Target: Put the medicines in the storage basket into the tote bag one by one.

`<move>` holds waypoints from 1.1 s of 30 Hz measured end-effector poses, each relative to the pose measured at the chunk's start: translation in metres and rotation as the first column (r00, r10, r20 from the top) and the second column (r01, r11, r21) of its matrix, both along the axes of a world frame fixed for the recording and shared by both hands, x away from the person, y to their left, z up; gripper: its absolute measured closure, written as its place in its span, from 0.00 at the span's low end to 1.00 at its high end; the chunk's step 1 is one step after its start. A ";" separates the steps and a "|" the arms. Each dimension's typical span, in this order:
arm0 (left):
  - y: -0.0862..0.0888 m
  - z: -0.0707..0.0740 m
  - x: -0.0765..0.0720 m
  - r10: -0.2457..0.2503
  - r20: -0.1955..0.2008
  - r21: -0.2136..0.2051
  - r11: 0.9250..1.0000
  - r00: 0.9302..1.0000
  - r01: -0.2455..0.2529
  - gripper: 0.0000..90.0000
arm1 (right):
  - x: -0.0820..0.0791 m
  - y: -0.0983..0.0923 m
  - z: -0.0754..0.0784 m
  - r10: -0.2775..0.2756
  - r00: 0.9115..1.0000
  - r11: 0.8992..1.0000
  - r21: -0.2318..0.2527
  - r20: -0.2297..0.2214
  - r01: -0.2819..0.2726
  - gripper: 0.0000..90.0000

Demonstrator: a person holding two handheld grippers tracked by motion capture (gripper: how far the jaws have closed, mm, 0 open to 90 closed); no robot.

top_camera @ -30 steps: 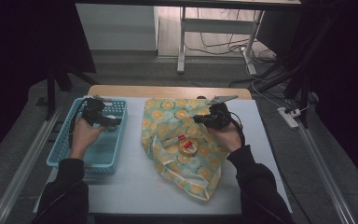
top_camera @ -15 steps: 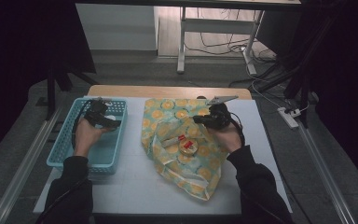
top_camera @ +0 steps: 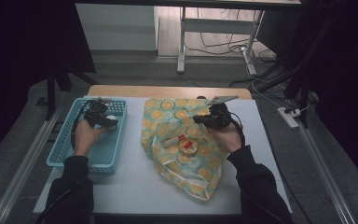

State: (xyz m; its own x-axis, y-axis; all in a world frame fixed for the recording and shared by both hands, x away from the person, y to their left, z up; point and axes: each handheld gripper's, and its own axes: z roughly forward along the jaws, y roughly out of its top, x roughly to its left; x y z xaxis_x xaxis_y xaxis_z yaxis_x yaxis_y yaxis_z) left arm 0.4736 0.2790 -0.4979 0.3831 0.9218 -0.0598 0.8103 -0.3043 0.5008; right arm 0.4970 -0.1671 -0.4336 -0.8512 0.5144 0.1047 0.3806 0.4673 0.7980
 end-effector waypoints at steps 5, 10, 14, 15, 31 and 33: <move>0.000 0.002 0.000 0.021 -0.014 0.003 1.000 1.000 -0.021 0.56 | 0.000 0.000 0.000 -0.001 1.000 1.000 0.000 0.000 0.001 1.00; 0.002 0.007 -0.002 0.030 -0.014 -0.015 0.999 0.999 -0.031 0.56 | 0.000 -0.001 0.001 -0.005 1.000 1.000 0.001 0.000 0.005 1.00; 0.005 0.016 -0.006 0.030 0.008 -0.035 0.999 1.000 -0.030 0.56 | 0.001 -0.002 0.002 -0.007 1.000 1.000 0.004 0.004 0.007 1.00; 0.006 0.019 -0.007 0.027 0.010 -0.039 0.999 1.000 -0.027 0.56 | 0.001 -0.002 0.002 -0.007 1.000 1.000 0.004 0.005 0.007 1.00; -0.003 0.062 -0.025 -0.069 0.088 -0.054 0.996 0.994 0.074 0.56 | 0.000 0.000 0.003 -0.005 1.000 1.000 0.008 0.010 0.005 1.00; -0.005 0.067 -0.027 -0.080 0.097 -0.057 0.995 0.992 0.086 0.56 | 0.000 0.000 0.003 -0.007 1.000 1.000 0.009 0.012 0.007 1.00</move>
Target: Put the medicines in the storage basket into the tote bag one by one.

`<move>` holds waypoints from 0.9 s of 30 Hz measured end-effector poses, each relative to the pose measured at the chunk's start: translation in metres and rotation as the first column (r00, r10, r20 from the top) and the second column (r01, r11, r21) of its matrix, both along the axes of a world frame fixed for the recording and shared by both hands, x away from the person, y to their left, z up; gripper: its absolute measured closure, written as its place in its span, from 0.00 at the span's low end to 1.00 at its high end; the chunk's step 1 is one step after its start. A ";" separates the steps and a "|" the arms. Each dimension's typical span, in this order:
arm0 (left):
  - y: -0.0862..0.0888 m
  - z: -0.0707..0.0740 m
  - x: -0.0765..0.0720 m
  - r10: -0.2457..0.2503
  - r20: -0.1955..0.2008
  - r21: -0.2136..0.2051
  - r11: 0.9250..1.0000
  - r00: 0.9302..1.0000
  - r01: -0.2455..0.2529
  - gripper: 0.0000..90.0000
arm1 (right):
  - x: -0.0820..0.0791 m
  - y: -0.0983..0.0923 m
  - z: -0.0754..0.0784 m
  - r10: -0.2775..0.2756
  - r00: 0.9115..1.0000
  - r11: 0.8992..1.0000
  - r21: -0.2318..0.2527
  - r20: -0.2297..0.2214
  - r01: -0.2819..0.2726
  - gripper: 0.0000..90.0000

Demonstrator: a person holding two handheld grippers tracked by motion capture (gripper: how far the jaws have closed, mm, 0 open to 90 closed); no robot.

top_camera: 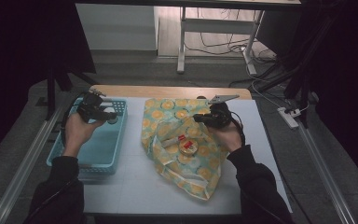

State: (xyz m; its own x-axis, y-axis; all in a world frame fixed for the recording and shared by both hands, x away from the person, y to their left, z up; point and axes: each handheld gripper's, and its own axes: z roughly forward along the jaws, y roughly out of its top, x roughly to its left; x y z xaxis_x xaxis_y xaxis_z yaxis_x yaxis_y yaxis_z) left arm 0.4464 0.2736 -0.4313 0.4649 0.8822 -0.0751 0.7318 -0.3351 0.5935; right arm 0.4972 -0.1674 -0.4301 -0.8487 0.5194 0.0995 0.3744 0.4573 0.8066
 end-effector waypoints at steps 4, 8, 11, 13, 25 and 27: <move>-0.005 0.007 -0.005 -0.028 0.014 -0.020 0.999 0.999 0.029 0.56 | 0.000 0.000 0.000 0.000 1.000 1.000 0.000 0.001 0.000 1.00; -0.015 0.012 -0.008 -0.072 0.019 -0.035 0.997 0.997 0.073 0.56 | 0.000 0.001 0.001 0.002 1.000 1.000 0.001 0.001 -0.002 1.00; -0.025 0.016 -0.010 -0.106 0.027 -0.040 0.993 0.994 0.107 0.56 | 0.000 0.002 0.001 0.004 1.000 1.000 0.001 0.003 -0.004 1.00; -0.033 0.018 -0.011 -0.129 0.032 -0.039 0.991 0.991 0.130 0.56 | 0.000 0.002 0.001 0.003 1.000 1.000 0.001 0.003 -0.003 1.00; -0.087 0.029 -0.018 -0.284 0.047 -0.063 0.956 0.958 0.287 0.56 | 0.000 -0.001 0.001 0.001 1.000 1.000 0.007 0.004 -0.001 1.00; -0.096 0.030 -0.019 -0.309 0.047 -0.065 0.948 0.950 0.311 0.56 | 0.000 -0.001 0.000 0.000 1.000 1.000 0.008 0.003 0.000 1.00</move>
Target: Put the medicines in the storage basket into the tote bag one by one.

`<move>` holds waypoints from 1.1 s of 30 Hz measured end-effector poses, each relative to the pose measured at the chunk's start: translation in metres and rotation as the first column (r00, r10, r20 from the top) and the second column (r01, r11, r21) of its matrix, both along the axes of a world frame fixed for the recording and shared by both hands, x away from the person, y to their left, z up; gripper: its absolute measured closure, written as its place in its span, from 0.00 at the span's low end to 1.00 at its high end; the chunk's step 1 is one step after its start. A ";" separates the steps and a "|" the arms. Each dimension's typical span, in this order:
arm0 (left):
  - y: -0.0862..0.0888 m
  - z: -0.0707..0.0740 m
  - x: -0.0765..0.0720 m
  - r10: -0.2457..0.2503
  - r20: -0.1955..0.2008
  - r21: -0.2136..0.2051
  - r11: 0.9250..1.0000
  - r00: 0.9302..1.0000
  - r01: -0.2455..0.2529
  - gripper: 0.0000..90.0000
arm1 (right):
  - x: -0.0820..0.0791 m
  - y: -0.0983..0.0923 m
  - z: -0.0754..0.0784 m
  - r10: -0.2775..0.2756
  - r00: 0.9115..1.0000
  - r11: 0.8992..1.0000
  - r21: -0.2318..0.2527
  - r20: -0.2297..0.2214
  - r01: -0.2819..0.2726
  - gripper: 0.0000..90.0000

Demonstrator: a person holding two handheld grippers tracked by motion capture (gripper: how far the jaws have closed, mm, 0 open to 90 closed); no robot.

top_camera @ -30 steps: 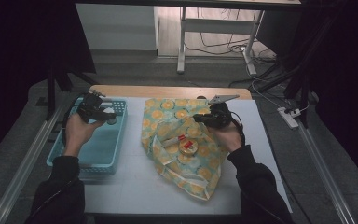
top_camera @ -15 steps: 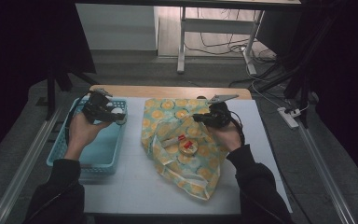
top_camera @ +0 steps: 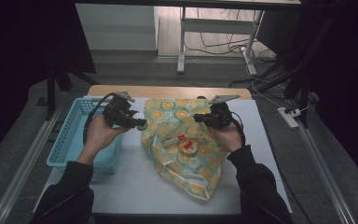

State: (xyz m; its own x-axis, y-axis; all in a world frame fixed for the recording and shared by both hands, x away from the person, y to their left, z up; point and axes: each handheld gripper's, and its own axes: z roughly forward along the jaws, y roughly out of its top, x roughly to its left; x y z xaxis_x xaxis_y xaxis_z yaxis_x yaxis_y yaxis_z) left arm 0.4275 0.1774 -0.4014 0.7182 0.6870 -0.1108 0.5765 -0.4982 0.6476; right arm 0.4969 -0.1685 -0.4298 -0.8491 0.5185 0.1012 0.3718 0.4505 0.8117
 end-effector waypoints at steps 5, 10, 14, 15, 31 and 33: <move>-0.023 0.000 -0.002 -0.057 0.000 -0.001 0.998 0.998 0.057 0.56 | 0.000 -0.001 -0.001 0.000 1.000 1.000 0.003 0.000 0.000 1.00; -0.042 -0.002 -0.002 -0.103 -0.007 -0.001 0.995 0.995 0.103 0.56 | 0.000 -0.001 -0.002 0.000 1.000 1.000 0.004 0.000 0.000 1.00; -0.059 -0.004 -0.001 -0.140 -0.011 0.001 0.990 0.990 0.140 0.56 | 0.000 0.000 -0.001 0.001 1.000 1.000 0.003 0.002 -0.001 1.00; -0.063 -0.005 0.000 -0.150 -0.012 0.002 0.989 0.989 0.150 0.56 | 0.000 0.000 -0.001 0.001 1.000 1.000 0.002 0.001 -0.001 1.00; -0.130 -0.023 0.011 -0.244 -0.014 0.035 0.969 0.970 0.245 0.56 | 0.000 0.001 -0.001 0.003 1.000 1.000 0.004 0.001 -0.003 1.00; -0.135 -0.026 0.014 -0.245 -0.018 0.029 0.969 0.969 0.245 0.56 | 0.000 0.001 -0.001 0.002 1.000 1.000 0.006 0.001 -0.002 1.00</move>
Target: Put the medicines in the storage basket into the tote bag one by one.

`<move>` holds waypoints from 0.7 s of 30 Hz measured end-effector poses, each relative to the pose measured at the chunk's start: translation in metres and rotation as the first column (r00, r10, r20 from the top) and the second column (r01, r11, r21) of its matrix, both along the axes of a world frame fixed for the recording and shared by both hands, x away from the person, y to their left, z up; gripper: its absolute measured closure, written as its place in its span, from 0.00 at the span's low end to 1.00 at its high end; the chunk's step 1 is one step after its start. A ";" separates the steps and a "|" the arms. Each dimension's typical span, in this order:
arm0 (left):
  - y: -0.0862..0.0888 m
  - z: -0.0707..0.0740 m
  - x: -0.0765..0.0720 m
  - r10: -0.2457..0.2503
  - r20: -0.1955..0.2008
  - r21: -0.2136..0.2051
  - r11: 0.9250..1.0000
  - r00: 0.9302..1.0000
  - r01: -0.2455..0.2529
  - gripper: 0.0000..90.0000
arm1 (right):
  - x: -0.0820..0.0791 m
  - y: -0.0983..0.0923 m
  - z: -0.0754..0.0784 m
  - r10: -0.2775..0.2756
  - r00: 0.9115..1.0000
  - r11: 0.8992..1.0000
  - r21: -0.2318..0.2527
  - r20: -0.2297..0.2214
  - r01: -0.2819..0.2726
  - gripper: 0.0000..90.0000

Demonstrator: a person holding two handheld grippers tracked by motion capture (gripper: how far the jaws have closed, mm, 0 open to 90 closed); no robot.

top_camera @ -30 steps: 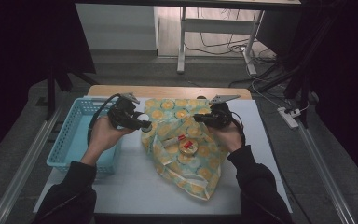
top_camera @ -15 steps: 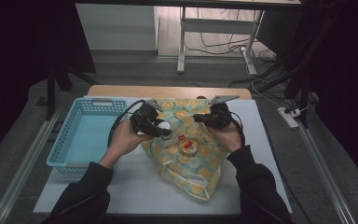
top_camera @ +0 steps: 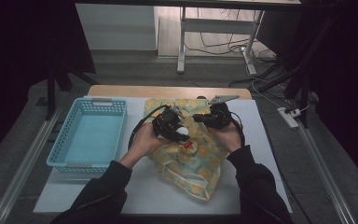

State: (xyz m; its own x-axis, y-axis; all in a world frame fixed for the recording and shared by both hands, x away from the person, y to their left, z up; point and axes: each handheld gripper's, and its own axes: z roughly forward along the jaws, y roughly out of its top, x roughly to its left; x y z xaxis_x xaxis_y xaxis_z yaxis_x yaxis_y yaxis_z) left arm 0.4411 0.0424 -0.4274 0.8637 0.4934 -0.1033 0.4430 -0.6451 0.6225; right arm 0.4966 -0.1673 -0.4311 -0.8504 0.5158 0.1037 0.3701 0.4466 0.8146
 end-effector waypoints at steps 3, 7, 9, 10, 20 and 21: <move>-0.006 -0.006 0.003 0.000 0.002 0.013 1.000 1.000 0.000 0.56 | 0.000 0.000 0.000 -0.001 1.000 1.000 -0.002 0.001 0.001 1.00; -0.014 -0.014 0.007 0.004 0.008 0.025 1.000 1.000 -0.004 0.56 | 0.000 0.001 0.000 0.001 1.000 1.000 -0.001 0.001 -0.001 1.00; -0.016 -0.017 0.010 0.005 0.010 0.025 1.000 1.000 -0.005 0.56 | 0.000 0.001 0.000 0.002 1.000 1.000 0.000 0.003 -0.002 1.00; -0.018 -0.019 0.011 0.006 0.015 0.030 1.000 1.000 -0.007 0.56 | 0.000 0.001 0.000 0.002 1.000 1.000 0.000 0.003 -0.002 1.00; -0.026 -0.033 0.021 0.022 0.023 0.042 0.999 0.999 -0.023 0.56 | 0.000 0.000 -0.001 0.001 1.000 1.000 0.000 0.002 -0.001 1.00; -0.027 -0.034 0.021 0.024 0.023 0.043 0.999 0.999 -0.025 0.56 | 0.000 -0.001 -0.001 0.001 1.000 1.000 -0.001 0.002 -0.001 1.00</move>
State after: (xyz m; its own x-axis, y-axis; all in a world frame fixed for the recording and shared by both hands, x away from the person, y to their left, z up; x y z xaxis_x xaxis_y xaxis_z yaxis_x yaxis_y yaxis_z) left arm 0.4625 0.0157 -0.4618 0.8534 0.5176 -0.0620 0.4448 -0.6610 0.6043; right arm 0.4967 -0.1678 -0.4325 -0.8513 0.5147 0.1017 0.3680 0.4475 0.8151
